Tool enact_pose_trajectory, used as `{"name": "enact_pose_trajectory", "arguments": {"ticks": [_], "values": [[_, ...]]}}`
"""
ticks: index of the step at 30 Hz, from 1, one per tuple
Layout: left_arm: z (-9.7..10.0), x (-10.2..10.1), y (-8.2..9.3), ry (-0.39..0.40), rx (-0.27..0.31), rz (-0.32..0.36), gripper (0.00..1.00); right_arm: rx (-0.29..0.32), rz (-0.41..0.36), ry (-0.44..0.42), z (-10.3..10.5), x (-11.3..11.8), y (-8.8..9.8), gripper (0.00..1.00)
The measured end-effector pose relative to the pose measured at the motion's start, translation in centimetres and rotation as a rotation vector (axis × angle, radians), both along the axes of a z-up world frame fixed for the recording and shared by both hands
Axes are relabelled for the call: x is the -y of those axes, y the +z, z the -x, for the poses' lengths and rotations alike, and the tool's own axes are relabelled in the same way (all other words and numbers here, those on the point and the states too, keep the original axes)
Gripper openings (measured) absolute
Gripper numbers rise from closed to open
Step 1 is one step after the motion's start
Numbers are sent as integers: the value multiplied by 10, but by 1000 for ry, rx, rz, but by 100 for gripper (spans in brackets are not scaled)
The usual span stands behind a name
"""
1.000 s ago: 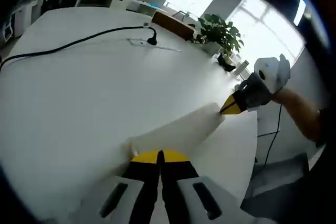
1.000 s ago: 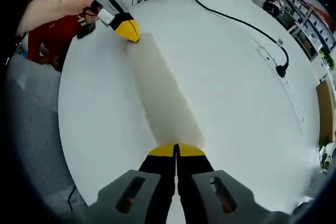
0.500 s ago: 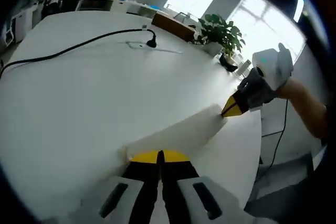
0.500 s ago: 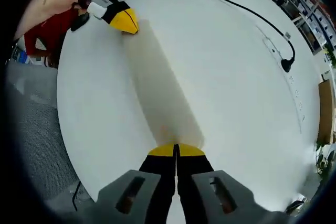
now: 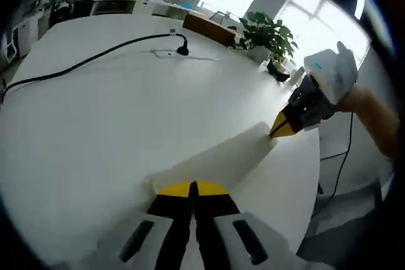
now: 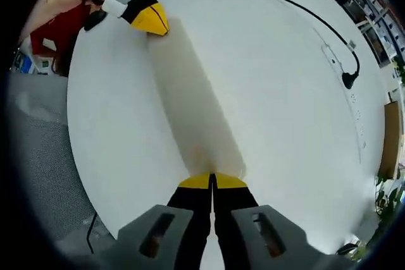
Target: Arrange the utensils inside the cutlery case until each visible utensil rests in its matching compartment.
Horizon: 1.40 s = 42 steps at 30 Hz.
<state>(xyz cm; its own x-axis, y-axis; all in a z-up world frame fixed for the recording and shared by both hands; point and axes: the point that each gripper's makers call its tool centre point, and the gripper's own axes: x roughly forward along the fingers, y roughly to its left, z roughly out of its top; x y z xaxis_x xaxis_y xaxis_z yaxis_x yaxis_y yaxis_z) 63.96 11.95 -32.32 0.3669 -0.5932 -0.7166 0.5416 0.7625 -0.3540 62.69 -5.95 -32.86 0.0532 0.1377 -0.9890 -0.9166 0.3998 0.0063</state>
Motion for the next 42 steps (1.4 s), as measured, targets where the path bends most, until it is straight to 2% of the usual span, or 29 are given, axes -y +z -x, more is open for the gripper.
{"name": "enact_pose_trajectory", "arguments": {"ticks": [5, 9, 11, 15, 16, 18, 24, 28, 29, 31, 34, 37, 39, 42], "values": [[-4, -15, 0, 0, 4, -53, 0, -2, -10, -16, -2, 2, 0, 0], [-4, -13, 0, -13, -7, -71, 0, -3, -62, -44, -3, 3, -1, 0], [-5, -11, 0, -90, 43, -168, 0, -9, -78, -53, -3, 3, -1, 0], [-6, -7, -2, -174, 33, -269, 0, -39, -104, -85, -5, 3, -1, 0], [-5, -5, -4, -215, 25, -300, 0, -44, -106, -89, -4, 2, -1, 0], [-7, -5, -5, -283, 44, -364, 0, -48, -107, -88, -4, 2, -2, 0], [-9, -6, -7, -269, -6, -343, 0, -44, -98, -70, -3, 1, -3, 0], [-9, 1, -7, -261, 11, -322, 0, -38, -110, -76, -5, 2, -3, 0], [-8, 2, -7, -261, 15, -331, 0, -38, -112, -80, -5, 2, -3, 0], [-11, 4, -8, -302, 60, -372, 0, -37, -106, -82, -6, 1, -4, 0], [-12, 9, -8, -228, 9, -294, 0, -35, -85, -53, -5, 0, -4, 0], [-12, 8, -8, -249, 15, -305, 0, -38, -89, -65, -3, -1, -2, 0], [-8, 4, -8, -248, 18, -312, 0, -23, -109, -26, 0, -2, 0, 0], [-2, 2, -8, -255, 24, -301, 1, 23, -137, -81, -7, -1, 4, 0]]}}
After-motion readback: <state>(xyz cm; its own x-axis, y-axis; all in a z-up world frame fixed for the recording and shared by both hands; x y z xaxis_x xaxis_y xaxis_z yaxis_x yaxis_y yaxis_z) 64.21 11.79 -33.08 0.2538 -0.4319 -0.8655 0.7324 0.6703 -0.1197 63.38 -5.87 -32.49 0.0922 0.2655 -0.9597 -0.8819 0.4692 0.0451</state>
